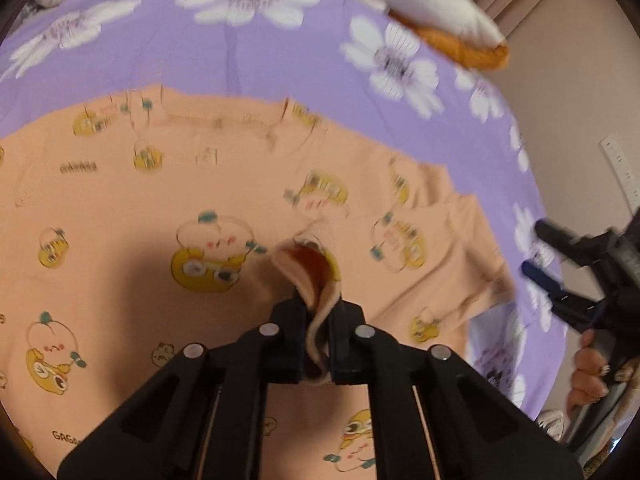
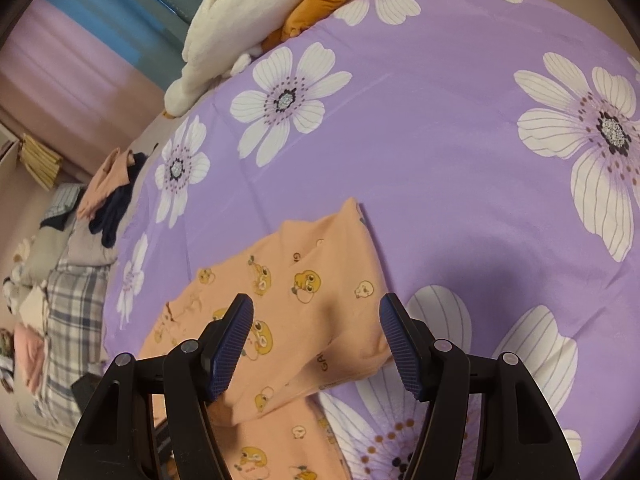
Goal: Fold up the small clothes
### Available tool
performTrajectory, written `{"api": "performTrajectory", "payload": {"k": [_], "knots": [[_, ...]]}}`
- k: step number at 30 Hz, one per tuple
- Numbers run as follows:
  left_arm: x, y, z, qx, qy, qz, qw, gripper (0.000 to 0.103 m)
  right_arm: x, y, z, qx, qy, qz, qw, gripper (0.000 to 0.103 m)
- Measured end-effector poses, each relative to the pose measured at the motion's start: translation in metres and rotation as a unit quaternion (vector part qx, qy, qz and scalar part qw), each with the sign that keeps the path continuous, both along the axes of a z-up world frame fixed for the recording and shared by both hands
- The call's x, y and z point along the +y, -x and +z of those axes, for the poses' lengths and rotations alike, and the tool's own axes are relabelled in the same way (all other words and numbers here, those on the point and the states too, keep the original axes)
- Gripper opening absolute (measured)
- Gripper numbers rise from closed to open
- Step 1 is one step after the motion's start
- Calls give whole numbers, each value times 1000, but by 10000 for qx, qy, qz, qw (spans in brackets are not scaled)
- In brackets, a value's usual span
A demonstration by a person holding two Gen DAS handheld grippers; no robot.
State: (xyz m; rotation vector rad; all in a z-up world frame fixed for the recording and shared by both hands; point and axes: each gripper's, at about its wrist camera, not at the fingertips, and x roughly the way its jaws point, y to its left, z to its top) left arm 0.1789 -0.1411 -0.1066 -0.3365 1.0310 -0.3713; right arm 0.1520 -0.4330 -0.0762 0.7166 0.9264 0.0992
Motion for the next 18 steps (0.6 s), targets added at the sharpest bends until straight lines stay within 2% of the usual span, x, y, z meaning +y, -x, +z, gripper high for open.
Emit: {"api": "performTrajectory", "payload": {"k": [2,5,8,18], "knots": [[4,4,17,-320,195,3,9993,6,-1,0,0,1,-14,-6,10000,65],[6,4,40,-595,-119,33,9982,6,-1,0,0,5,61,-53,10000,65],[19,-1,60,-850,-132,134,9962,6,-2,0,0,4,69,-45,10000,65],[75,-13,78,-1004,-441,929,9896,6,9,-3,2,-24,134,127,9998,65]]}}
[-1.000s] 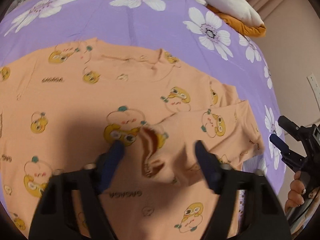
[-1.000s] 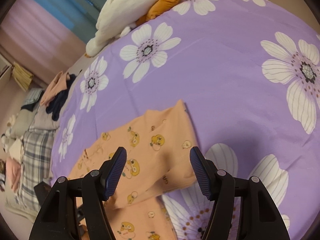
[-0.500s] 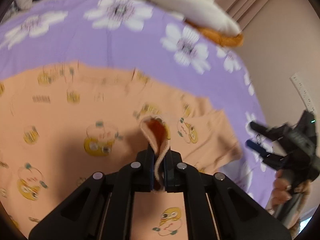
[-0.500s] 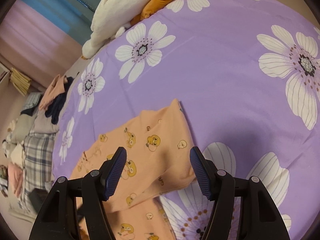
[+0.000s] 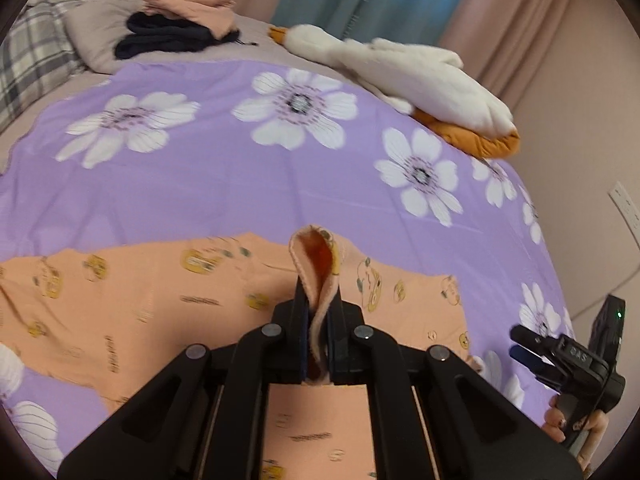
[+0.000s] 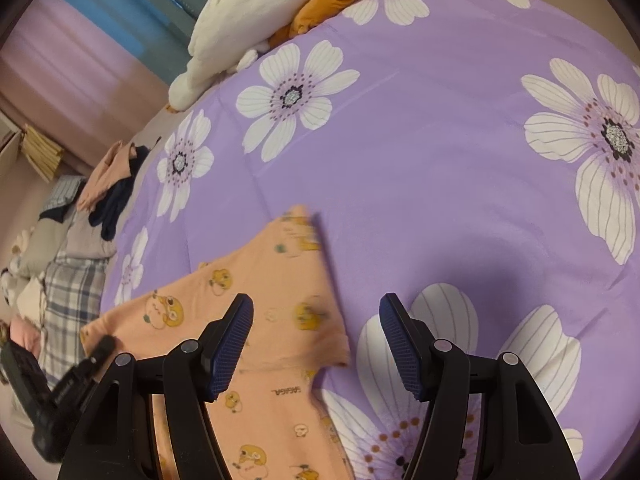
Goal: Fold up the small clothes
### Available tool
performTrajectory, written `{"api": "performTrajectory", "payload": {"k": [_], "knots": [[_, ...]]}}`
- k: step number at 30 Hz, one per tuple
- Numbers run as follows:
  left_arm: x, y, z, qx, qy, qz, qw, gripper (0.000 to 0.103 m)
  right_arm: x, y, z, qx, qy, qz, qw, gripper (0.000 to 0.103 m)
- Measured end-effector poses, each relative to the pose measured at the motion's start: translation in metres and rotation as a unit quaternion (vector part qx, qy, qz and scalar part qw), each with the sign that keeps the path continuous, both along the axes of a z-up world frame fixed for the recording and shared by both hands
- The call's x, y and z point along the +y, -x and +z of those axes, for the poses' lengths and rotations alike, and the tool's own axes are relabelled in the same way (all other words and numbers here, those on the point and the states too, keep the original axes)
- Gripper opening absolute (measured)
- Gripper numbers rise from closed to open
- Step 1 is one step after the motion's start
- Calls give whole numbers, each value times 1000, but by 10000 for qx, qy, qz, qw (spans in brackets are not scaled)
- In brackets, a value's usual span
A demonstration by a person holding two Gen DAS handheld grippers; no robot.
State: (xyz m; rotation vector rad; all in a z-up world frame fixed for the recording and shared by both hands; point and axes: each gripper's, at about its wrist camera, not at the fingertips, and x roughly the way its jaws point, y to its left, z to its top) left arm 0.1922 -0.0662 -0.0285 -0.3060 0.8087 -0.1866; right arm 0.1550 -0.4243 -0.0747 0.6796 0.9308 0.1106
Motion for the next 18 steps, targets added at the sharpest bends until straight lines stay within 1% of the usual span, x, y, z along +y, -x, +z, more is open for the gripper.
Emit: {"api": "performTrajectory", "payload": {"k": [4,6,8,11,13,14,15,17,18], "knots": [[21,0,3,-22,-174,242,9996,5,5,-2,-2,40,16,73,10000,65],[32,1,5,-50,-214,399,9990,5,7,-3,-2,40,30,114,9999,65],[39,1,4,-54,-173,486,9987,4,9,-4,-2,46,48,152,9999,65],[42,-1,-6,198,-135,324,9992,4,14,-5,-3,80,79,222,9997,65],[42,-1,-16,357,-95,305,9989,5,16,-6,-4,114,95,249,9996,65],[42,-1,-23,510,-81,307,9982,5,16,-6,-4,116,102,258,9995,65],[43,-2,-29,662,-71,308,9973,8,16,-6,-4,114,108,262,9995,65],[47,-4,-45,968,18,401,9945,22,16,-5,-4,107,120,252,9996,65],[49,-4,-50,1056,64,441,9934,35,16,-5,-4,112,123,240,9996,65]]}}
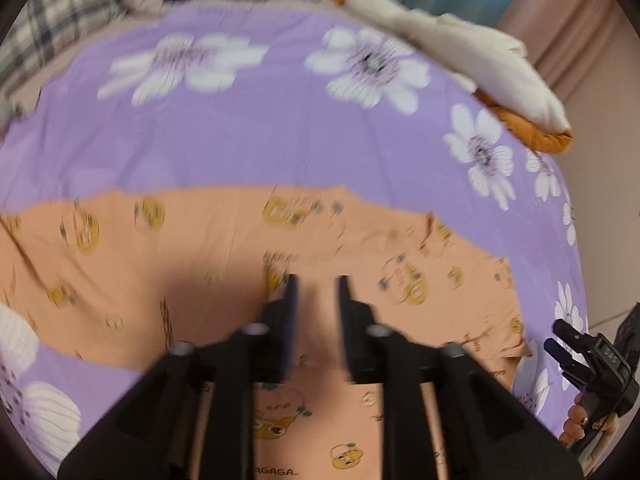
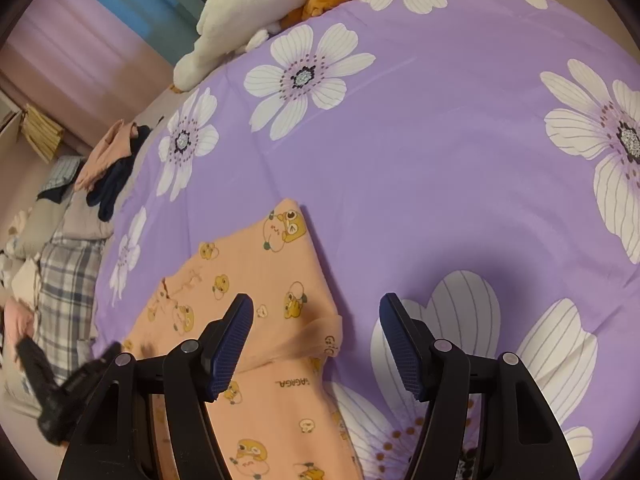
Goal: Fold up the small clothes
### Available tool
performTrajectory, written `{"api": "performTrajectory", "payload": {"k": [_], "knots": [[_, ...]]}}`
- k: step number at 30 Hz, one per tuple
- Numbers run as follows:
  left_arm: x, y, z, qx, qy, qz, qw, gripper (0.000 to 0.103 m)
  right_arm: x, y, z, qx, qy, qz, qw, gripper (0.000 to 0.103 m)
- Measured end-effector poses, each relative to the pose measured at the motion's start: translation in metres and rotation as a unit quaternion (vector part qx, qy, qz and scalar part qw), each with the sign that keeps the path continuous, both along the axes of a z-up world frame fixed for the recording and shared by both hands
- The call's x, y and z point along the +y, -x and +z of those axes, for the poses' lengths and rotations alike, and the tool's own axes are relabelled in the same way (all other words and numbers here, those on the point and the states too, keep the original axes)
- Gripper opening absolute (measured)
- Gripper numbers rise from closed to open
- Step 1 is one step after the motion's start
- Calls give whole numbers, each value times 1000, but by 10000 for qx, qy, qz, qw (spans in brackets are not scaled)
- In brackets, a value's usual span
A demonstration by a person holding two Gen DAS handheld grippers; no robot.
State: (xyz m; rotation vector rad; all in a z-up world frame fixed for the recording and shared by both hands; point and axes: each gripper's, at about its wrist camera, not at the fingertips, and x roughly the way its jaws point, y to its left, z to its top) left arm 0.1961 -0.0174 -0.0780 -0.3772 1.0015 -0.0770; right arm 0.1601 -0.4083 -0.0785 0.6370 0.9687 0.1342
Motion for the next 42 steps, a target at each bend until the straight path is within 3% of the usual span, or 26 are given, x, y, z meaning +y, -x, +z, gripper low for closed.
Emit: {"api": "performTrajectory", "payload": {"k": [1,4,7,9,11,13,17,22,29,36,42], "knots": [[2,0,-7,104,81,48,9999,44,-1,0,-1,14,1,-10,10000,65],[5,0,-22,284,236,-7,9993,51,0,-1,-2,46,9,-5,10000,65],[6,-4,-34,404,282,-4,9988,50,1,-1,-3,52,12,4,10000,65],[6,-6,-37,284,571,-24,9980,49,2,-2,-3,58,31,25,10000,65],[3,-10,-41,272,1000,-133,9945,38,4,-2,-4,72,50,37,10000,65],[-3,-16,-49,409,1303,-196,9904,16,6,-3,-5,92,63,48,9999,65],[-7,-13,-46,226,1052,-61,9942,8,7,-3,-6,119,86,84,9999,65],[7,-4,-13,-421,818,338,9952,7,8,-2,-8,137,124,20,9998,65],[36,-5,11,-654,651,531,9943,7,15,-5,-9,167,133,165,9996,65],[58,-2,-5,-346,391,671,9964,7,32,-10,-16,269,138,442,9986,65],[61,-1,-22,-66,252,476,9985,8,52,-15,-25,411,300,701,9962,65]]}}
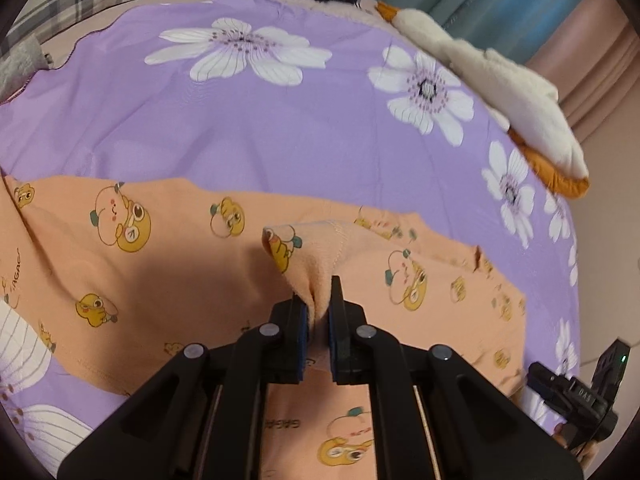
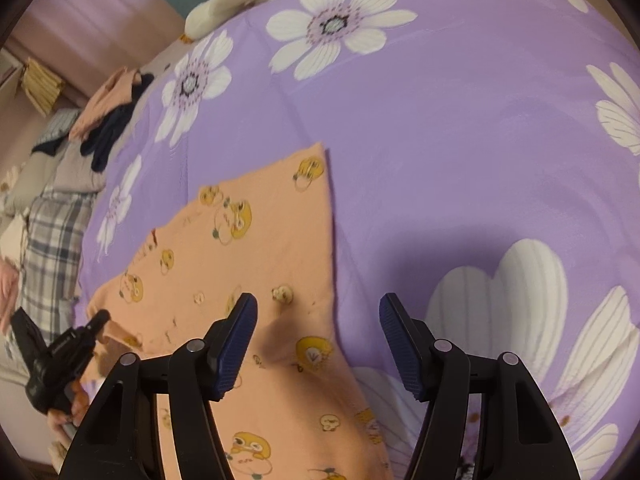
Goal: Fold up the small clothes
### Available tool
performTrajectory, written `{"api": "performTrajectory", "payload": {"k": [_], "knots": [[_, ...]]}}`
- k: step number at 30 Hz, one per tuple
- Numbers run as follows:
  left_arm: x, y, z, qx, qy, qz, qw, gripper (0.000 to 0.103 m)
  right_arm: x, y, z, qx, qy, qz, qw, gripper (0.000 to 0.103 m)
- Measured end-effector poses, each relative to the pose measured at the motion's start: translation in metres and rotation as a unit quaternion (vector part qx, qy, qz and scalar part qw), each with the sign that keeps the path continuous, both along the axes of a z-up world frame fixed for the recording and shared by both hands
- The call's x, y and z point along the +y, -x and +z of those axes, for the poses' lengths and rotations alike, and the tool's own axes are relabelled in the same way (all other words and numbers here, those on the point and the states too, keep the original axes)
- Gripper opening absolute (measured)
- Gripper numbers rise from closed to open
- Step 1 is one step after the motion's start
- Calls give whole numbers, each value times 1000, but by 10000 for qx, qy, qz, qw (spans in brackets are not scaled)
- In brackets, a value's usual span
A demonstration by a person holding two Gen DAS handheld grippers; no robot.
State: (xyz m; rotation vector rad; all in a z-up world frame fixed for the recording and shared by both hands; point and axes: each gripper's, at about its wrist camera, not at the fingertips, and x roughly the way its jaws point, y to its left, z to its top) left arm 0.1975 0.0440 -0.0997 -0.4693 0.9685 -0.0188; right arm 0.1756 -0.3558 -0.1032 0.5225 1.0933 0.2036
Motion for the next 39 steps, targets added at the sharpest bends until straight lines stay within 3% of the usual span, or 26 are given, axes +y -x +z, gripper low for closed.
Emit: {"api": "performTrajectory", "payload": {"k": [4,8,13,18,21,26,33,39], "knots": [[2,-4,-10,116,-21,-206,9997,8,12,-2,-7,67,185,90,9998,64],[-1,-4,-20,123,-267,-512,9983,9,18,-1,-6,-8,359,160,9992,56],[-1,0,-23,-97,-485,-792,9956,12,25,-1,-8,-76,652,214,9976,38],[9,2,-23,-184,-218,-848,9960,13,34,-1,-8,-192,1007,231,9945,20],[11,0,-17,-168,-128,-814,9965,13,31,0,-5,-210,941,174,9952,12],[13,1,-4,-375,-61,-760,9964,13,27,5,4,-336,967,90,9947,10],[11,-6,-15,-19,-340,-680,9971,16,37,-2,-8,-194,1183,63,9928,10],[19,-3,-21,32,-192,-663,9976,19,39,-2,-7,-223,1262,70,9917,10]]}}
